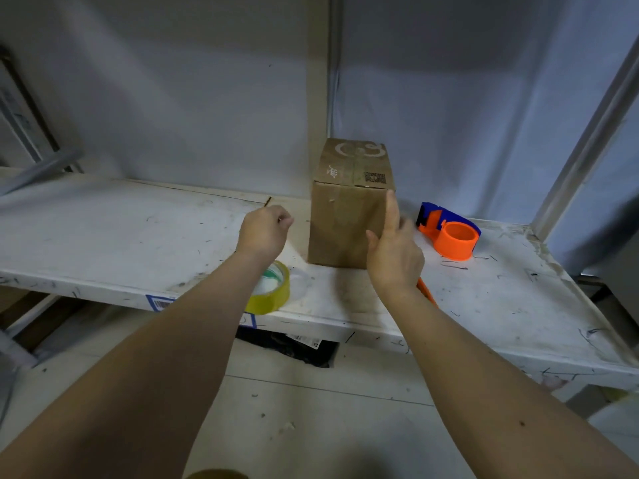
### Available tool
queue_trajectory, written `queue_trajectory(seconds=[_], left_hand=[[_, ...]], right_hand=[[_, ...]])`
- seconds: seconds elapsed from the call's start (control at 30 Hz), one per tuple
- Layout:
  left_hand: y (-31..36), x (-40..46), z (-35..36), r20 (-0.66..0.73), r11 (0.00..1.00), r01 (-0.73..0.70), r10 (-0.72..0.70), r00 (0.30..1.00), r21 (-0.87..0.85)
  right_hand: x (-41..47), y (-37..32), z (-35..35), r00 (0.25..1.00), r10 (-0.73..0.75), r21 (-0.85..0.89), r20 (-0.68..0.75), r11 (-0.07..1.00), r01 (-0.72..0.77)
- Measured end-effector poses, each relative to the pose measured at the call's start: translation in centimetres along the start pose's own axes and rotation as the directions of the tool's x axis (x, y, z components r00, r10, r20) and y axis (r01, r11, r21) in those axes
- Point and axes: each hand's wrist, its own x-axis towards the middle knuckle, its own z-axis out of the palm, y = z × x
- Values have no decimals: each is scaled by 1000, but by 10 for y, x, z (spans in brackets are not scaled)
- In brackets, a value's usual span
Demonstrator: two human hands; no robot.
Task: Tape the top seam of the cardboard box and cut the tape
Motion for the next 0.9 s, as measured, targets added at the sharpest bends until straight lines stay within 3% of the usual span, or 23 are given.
queue_trajectory(seconds=[0.13,0.27,0.37,0.67,0.8,0.9], left_hand=[[-9,-21,-1,116,982,90,-110,987,164],[-10,-44,10,253,924,79,-184,950,374],[-14,-53,19,284,899,76,-215,935,431],[-16,-64,8,110,962,160,-188,976,223],[-8,-71,-6,76,967,247,-242,967,-68],[0,-81,-13,94,925,242,-224,970,-294]], right_hand=[[-23,-16,4,1000,2,30,-22,1000,-1],[-43,-29,13,995,-57,56,83,997,52],[-53,-32,17,987,-77,63,140,996,69],[-61,-36,11,975,-87,161,203,985,54],[-58,-41,6,954,-28,304,298,950,-67],[-50,-46,0,898,-3,379,439,907,-182]])
